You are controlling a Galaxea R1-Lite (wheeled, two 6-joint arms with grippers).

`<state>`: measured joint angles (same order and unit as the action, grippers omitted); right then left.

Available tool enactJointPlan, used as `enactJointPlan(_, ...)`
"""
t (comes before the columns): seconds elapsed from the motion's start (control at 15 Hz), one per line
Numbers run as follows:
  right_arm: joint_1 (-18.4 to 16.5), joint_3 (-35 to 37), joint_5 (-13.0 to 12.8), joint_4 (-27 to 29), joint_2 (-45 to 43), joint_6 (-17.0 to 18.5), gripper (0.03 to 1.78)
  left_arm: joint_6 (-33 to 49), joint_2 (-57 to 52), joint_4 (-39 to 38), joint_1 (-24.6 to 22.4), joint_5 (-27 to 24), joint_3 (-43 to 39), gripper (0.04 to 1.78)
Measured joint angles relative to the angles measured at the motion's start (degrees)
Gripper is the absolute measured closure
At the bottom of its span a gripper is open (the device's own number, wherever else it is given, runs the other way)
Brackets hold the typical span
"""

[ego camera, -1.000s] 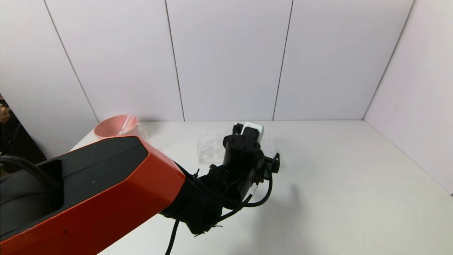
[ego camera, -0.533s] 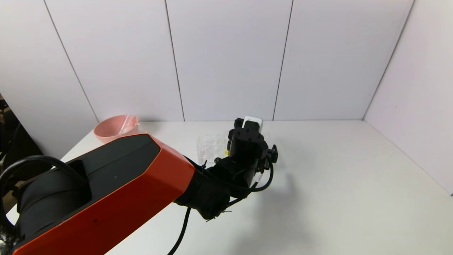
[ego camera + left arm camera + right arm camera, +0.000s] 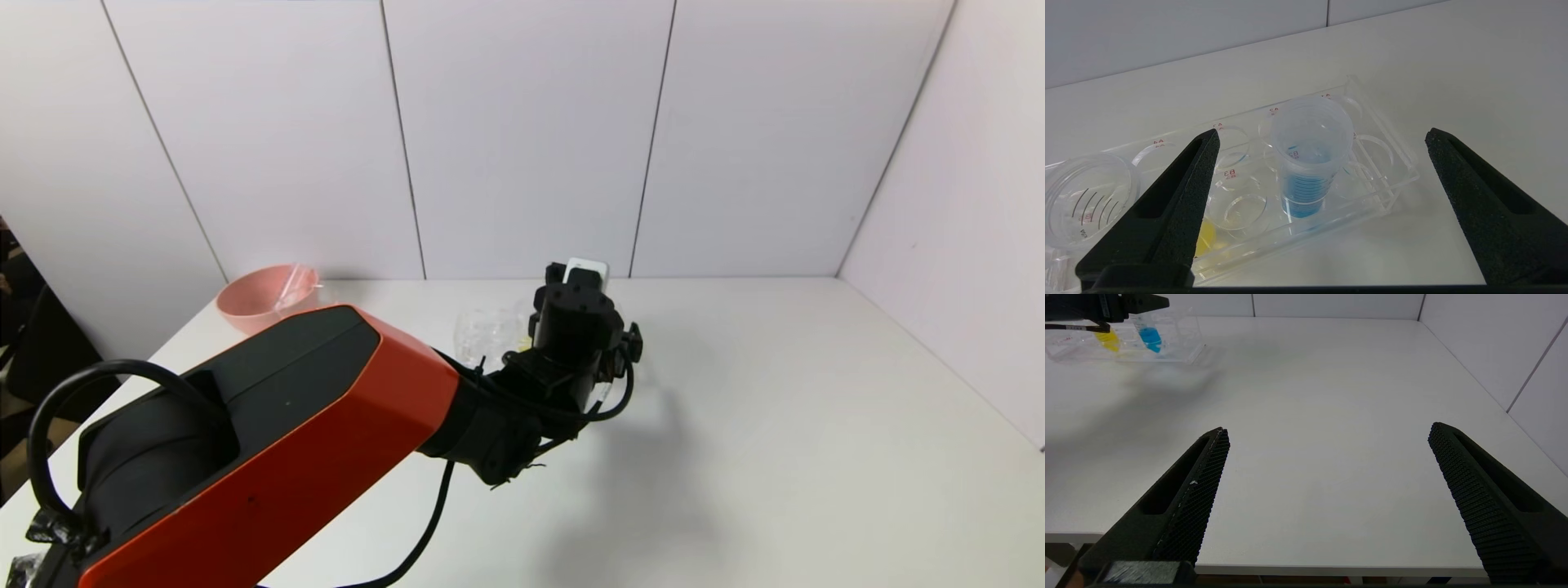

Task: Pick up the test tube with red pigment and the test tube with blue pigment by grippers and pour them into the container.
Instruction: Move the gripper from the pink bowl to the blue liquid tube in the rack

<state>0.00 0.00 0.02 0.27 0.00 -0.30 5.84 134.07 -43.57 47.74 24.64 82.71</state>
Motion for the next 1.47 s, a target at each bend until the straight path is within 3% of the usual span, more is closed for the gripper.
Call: enactJointPlan(1.47,0.0,0.0,0.0,-0.02,0.0,0.0,0.04,-1.13,2.04,1.34,-0.83,-0.33,2.93,0.06)
